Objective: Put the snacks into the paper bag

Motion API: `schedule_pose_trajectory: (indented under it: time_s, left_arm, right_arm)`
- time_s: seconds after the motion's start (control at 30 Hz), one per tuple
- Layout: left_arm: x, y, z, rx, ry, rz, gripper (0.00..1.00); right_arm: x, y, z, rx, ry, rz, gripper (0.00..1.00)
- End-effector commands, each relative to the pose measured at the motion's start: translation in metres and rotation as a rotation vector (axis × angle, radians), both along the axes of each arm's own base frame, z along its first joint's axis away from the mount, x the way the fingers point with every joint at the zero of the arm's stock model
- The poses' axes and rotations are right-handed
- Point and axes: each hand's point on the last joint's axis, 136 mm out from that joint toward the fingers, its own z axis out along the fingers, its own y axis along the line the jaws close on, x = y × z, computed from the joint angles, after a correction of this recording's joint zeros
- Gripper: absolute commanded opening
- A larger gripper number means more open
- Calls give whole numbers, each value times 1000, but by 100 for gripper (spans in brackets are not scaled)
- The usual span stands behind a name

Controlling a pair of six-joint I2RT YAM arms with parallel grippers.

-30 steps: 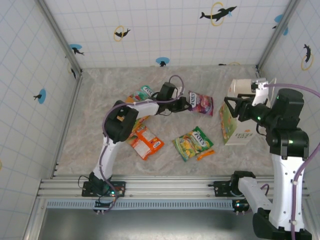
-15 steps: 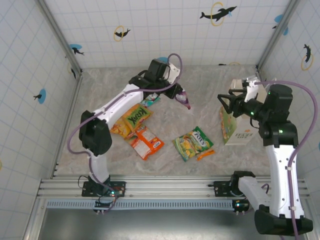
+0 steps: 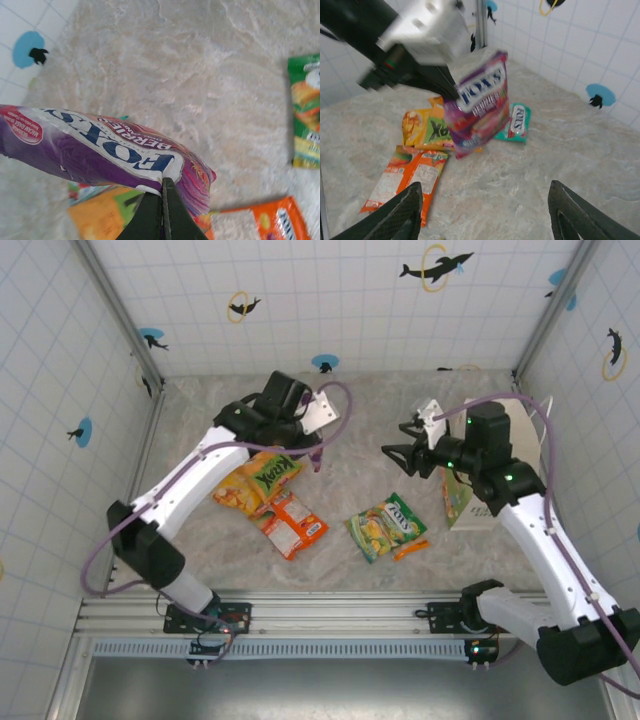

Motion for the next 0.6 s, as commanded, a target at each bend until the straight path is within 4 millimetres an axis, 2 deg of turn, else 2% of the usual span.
schedule_pose_trajectory:
  time_s: [0.0,0.1,0.23,0.4,0.57]
  left_arm:
    - [-13,8,32,40,-165,-127,0]
    - [-31,9,46,3,-209,-199,0]
    - [-57,6,52,-53,-240,-308,0]
    - [-80,7,47,-82,-243,-376,0]
    - [-88,8,40,-59,-269,-408,0]
  right_arm:
    - [9,11,7,23,-146,49,71]
    - [12,20,4,27,-165,108,71]
    - [10,35,-8,-7,-165,198,72]
    - [0,55,-21,-59,-184,326,77]
    - [-8,72,-29,-78,-189,415,81]
